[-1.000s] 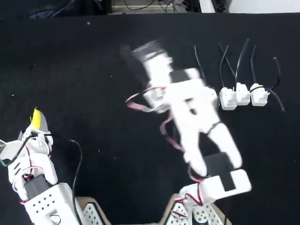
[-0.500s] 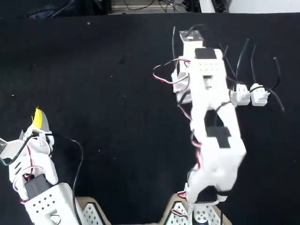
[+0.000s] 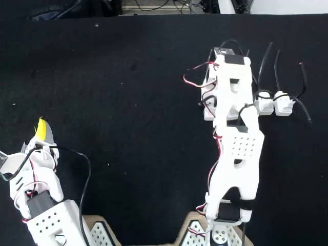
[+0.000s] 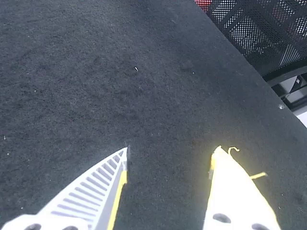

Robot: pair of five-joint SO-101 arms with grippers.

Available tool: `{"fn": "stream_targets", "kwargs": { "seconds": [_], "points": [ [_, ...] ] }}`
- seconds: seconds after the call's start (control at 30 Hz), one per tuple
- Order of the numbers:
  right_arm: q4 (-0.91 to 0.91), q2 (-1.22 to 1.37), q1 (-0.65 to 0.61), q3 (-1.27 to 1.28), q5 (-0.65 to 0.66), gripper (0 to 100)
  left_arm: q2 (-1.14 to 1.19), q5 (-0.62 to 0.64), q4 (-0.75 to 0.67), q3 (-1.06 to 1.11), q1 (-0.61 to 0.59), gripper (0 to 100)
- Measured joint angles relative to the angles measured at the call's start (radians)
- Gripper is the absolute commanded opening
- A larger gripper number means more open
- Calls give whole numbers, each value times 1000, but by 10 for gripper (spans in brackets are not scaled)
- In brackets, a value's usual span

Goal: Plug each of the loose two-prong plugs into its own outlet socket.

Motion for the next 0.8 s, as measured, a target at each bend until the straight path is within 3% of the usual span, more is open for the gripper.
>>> {"fn": "stream_targets", "kwargs": {
  "seconds": [0.07, 0.27, 0.6, 0.8],
  "points": [
    [15, 23, 0, -32, -5, 30, 0, 0, 0, 0, 0, 277],
    [57, 77, -5, -110, -6, 203, 0, 0, 0, 0, 0, 277],
    [184, 81, -57, -255, 26, 208, 0, 0, 0, 0, 0, 277],
    [184, -166, -150, -147, 26, 208, 0, 0, 0, 0, 0, 277]
  ]
}}
